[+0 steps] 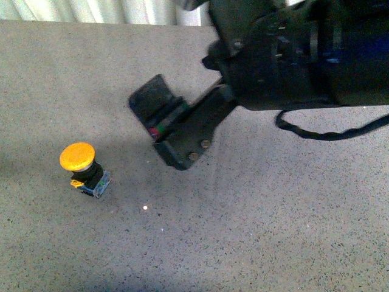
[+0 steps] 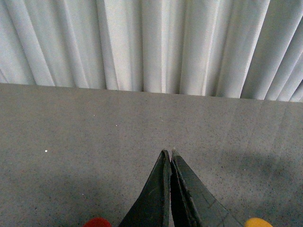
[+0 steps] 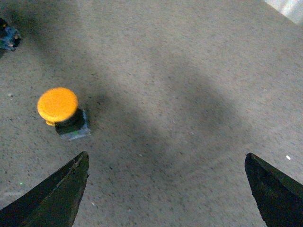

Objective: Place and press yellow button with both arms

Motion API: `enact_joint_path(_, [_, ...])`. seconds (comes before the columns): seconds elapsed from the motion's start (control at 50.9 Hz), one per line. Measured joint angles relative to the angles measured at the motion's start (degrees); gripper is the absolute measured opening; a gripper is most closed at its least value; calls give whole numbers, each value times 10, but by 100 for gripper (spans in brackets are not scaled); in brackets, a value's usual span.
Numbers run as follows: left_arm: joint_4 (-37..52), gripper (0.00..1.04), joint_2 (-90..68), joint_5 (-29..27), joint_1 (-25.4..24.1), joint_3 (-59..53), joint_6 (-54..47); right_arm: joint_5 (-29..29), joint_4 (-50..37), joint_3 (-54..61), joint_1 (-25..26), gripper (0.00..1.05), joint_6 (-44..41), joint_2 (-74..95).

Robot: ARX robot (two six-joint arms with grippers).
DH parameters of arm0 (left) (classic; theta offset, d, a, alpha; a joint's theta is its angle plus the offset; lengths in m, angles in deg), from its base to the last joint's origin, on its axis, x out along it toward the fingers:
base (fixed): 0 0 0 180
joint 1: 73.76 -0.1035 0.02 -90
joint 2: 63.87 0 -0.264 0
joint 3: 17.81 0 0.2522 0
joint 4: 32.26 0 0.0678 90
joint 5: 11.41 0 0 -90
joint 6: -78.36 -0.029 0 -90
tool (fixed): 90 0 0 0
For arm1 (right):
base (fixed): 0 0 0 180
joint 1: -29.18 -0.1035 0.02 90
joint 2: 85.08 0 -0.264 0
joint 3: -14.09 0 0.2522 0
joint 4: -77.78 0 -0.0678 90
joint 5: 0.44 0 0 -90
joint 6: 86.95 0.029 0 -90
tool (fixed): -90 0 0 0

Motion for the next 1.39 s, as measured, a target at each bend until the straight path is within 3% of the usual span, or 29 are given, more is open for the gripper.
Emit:
enact_joint_path(0.079, [-23,1,26,0,0,0,0,-9,0,-31,-18,95,0,33])
enact_joint_path(0.275, [-78,1,84,0,0,0,0,-28,8,-92,-47,65,0,85])
enact_joint_path(0.589, [-164,1,173,0,0,0,0,-83,42,-142,-73,1,31,138])
enact_joint_path(0.923, [-225,1,233,0,0,0,0,-116,61,-173,-87,1,83,178])
enact_joint_path(1.061, [-318,1,309,0,0,0,0,-122,65,-182,-92,1,95,188])
enact_joint_path(1.395, [-324,1,322,0,-1,0,0,-121,87,-212,-93,1,117,233])
